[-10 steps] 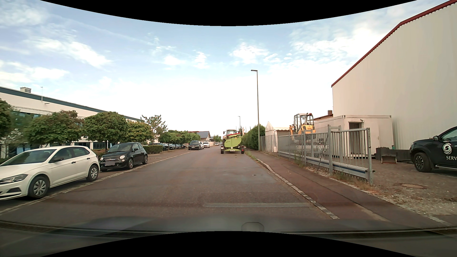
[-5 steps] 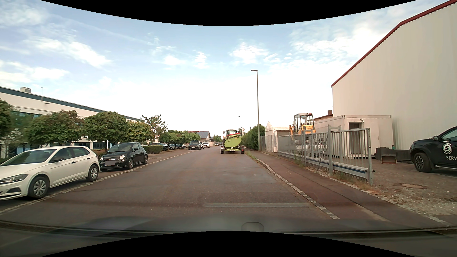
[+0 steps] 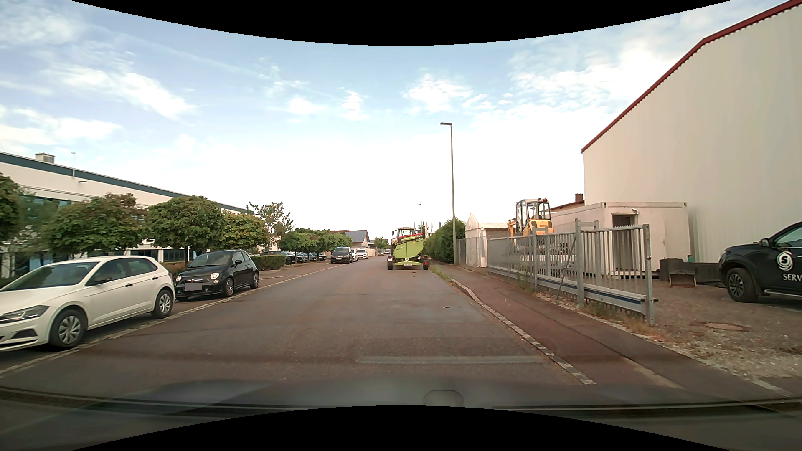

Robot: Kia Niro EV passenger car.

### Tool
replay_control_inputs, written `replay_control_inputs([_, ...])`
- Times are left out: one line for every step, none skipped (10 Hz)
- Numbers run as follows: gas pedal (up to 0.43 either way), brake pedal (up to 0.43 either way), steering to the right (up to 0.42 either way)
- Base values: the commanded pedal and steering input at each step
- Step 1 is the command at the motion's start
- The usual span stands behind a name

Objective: Follow the waypoints while adhering to traffic rules and regulations

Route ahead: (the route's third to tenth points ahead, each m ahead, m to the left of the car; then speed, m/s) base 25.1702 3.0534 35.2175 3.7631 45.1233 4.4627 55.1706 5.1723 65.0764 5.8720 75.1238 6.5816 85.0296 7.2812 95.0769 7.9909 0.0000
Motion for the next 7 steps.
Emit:
replay_control_inputs([0.000,0.293,-0.005])
replay_control_inputs([0.000,0.293,-0.005])
replay_control_inputs([0.000,0.293,-0.005])
replay_control_inputs([0.000,0.293,-0.005])
replay_control_inputs([0.000,0.293,-0.005])
replay_control_inputs([0.000,0.293,-0.005])
replay_control_inputs([0.000,0.293,-0.005])
